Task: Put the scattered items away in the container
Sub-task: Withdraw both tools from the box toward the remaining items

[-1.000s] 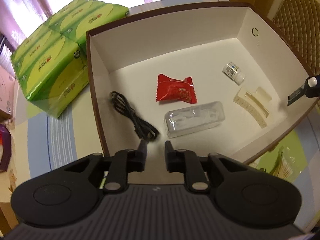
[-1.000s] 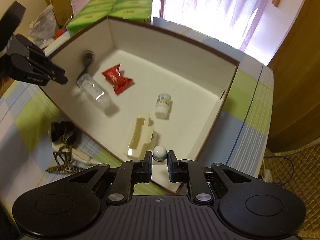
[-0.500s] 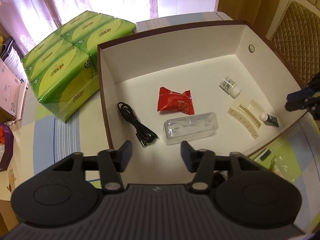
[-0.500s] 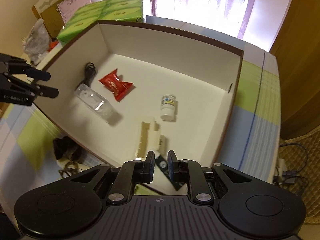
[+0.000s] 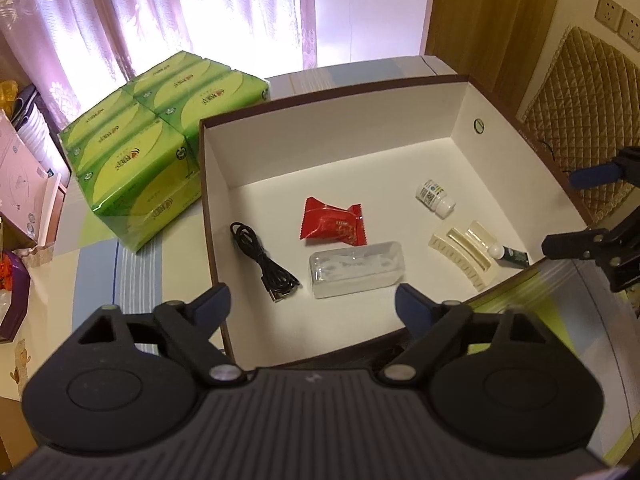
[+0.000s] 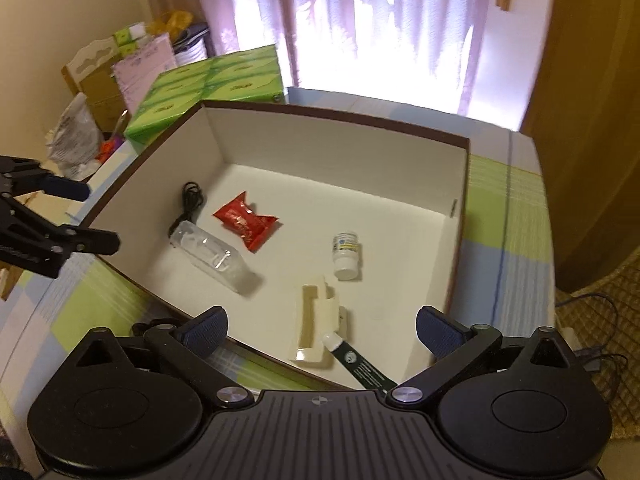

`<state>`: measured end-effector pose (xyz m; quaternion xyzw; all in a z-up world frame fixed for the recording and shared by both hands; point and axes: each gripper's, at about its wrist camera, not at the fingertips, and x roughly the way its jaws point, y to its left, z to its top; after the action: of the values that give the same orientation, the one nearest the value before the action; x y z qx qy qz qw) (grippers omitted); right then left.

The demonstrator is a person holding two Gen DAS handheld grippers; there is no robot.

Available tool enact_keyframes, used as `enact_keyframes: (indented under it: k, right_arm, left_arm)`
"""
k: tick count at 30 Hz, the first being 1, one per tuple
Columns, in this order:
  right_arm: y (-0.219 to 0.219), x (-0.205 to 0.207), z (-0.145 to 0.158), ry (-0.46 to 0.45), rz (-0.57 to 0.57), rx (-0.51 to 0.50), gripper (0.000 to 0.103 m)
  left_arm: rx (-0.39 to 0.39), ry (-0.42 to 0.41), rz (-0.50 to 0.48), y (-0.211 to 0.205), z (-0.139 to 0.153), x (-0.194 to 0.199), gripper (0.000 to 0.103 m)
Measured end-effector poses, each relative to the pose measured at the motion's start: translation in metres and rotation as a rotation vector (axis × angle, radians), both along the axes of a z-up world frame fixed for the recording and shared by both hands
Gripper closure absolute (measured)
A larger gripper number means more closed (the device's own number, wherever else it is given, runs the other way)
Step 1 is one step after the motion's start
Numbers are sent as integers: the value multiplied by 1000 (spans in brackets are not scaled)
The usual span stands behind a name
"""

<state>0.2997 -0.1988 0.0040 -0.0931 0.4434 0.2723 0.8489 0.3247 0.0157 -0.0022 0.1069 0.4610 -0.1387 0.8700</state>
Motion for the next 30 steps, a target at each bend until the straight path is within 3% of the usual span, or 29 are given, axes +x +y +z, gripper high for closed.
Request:
enact_keyframes:
  k: [8,11,26,30]
  right_arm:
    - [-19,-16,6,-21,-141,49,0]
    - [-23,-21,9,-14,-154,65,0]
    - [-33,-47,18,4,-216,106,0]
    - [-35,-59,23,-51,-227,141,0]
  left_arm:
    - [18,10,35,-3,5,-17,9]
    - [21,11,43,-3,6,-23,5]
    - [37,-3,70,-1,12,-57,4]
    - [47,-11,65,-1,13,-68,1]
